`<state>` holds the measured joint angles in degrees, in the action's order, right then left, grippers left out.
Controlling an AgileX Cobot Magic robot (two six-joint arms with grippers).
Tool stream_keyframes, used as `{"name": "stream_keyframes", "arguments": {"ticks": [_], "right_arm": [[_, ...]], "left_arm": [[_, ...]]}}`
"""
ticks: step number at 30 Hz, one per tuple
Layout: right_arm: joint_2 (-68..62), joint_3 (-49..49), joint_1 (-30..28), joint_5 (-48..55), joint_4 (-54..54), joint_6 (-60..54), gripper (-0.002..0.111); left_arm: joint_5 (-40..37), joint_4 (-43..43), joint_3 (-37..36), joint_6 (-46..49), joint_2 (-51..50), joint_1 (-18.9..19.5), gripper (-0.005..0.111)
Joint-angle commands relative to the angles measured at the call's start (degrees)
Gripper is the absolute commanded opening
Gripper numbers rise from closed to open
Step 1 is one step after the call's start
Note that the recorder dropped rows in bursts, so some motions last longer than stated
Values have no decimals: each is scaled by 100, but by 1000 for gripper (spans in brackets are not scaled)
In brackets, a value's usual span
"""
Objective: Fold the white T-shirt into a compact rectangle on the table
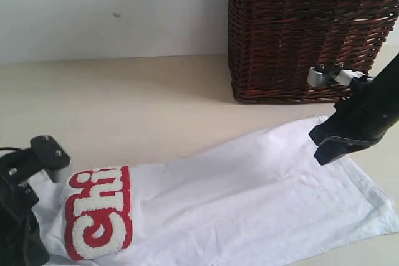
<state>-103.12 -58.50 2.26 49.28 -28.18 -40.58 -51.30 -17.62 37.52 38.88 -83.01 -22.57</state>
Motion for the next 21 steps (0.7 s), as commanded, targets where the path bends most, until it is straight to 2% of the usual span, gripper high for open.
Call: {"name": "stream_keyframes", "arguments": {"ticks": [1,4,7,12,21], "right_arm": [[17,35,-25,-561,-184,-220,0],[17,35,-25,-1018,-184,-127,0],[4,35,-25,-1471,-193,-117,0],[-212,35,-25,-2202,-193,-8,0],[-1212,-109,-25,-2961,-216,25,0]], "left_arm": [[462,-570,110,247,394,341,0],[1188,-351,109,-246,196,501,0],[1744,348,133,-1155,-352,685,0],[1686,1378,613,-2321,-1218,1054,0],[2767,1415,1159,-2628,-2204,1545,0]]}}
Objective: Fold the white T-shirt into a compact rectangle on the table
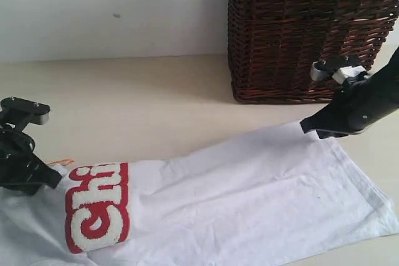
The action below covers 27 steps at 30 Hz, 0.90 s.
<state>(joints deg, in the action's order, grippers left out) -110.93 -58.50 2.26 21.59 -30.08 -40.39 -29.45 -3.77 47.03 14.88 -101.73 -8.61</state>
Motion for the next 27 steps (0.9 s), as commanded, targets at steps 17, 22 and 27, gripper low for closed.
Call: {"name": "stream_keyframes", "arguments": {"ticks": [17,22,27], "right_arm": [[-875,-388,-264,583,2859,3433,0],[-619,-388,-259,643,2847,3409,0],[-101,-388,-191,560,2322,2800,0]], "left_arm": [[-118,184,464,-935,-788,1184,0],[80,161,464,-1081,-661,1184,0],[401,147,464,-1092,73,1184,0]]}}
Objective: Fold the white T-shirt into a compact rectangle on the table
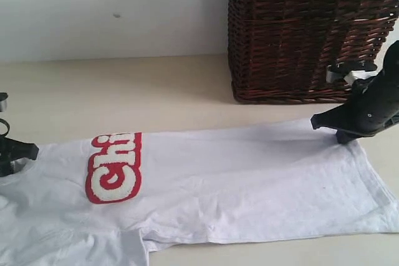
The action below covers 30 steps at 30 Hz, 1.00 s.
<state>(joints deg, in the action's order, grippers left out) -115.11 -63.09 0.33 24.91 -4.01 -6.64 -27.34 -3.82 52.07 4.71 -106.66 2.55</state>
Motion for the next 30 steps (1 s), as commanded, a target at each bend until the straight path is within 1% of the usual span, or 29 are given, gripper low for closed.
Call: {"name": "stream_keyframes", "arguments": {"ticks": [1,2,5,7,8,9,13,14,15,17,20,22,26,30], "right_arm": [[434,72,36,213,-638,-914,0],[631,72,36,213,-1445,-1705,0],[887,72,36,329,-2483,-2786,0],[967,72,36,437,-3023,-3297,0],[967,72,36,482,-3139,-3407,0],[967,72,36,508,-3185,-3441,0],[777,72,36,532,-3183,-3418,0],[711,72,36,532,-3183,-3418,0],[565,72,36,532,-3195,-3418,0],[416,72,36,453,-3195,-3418,0],[178,72,36,207,-3195,-3418,0],[13,72,36,27,-3124,-3418,0],[-340,72,36,-464,-2934,-3418,0],[-646,72,36,-886,-2678,-3418,0]], "left_arm": [[264,153,-40,-75,769,67,0],[363,153,-40,-64,1144,67,0],[357,141,-40,14,1669,52,0],[178,-11,-90,422,1918,-83,0],[94,-188,-124,628,1974,-194,0],[23,-492,-165,1032,1986,-335,0],[-298,-2112,-277,2876,1752,-1044,0],[-323,-2448,-277,3215,1636,-1225,0],[-271,-2727,-277,3479,1376,-1486,0],[-137,-2745,-277,3491,1036,-1624,0],[155,-2707,-277,3491,391,-1641,0],[432,-2613,-239,3429,44,-1561,0],[1053,-2517,-47,3218,-427,-1278,0],[1582,-2517,-27,3218,-584,-984,0]]}}
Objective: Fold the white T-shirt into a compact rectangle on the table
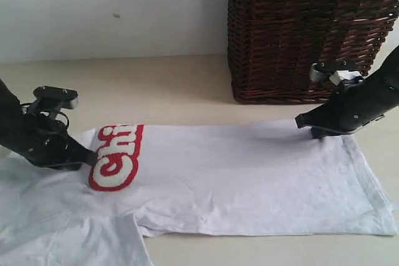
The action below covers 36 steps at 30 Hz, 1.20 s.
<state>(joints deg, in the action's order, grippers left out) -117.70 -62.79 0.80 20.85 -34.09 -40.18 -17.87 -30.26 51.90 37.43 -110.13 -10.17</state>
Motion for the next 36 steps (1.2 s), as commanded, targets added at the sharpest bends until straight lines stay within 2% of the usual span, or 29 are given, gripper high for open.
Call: {"name": "stream_keyframes", "arguments": {"ticks": [1,6,10,19,27,31,34,36], "right_arm": [[-452,42,-10,-519,374,-64,0],[-626,-13,-22,-511,593,-24,0],[-488,-109,-22,-225,461,-23,0],[623,-162,57,260,47,-201,0],[1788,-162,124,1423,-9,-306,0],[2386,-162,124,2141,259,-145,0],[2741,-78,124,2637,236,-61,0],[2970,98,124,2696,123,-61,0]], "left_arm": [[652,127,-10,-54,-247,357,0],[560,127,-10,-54,-247,568,0],[400,110,-10,-54,-93,543,0],[-74,110,-10,25,1132,432,0],[-1803,110,-76,982,2159,392,0],[-2250,110,-426,1186,2598,22,0],[-2478,199,-797,1175,2884,-522,1],[-2684,201,-1071,1080,3082,-1018,8]]}}
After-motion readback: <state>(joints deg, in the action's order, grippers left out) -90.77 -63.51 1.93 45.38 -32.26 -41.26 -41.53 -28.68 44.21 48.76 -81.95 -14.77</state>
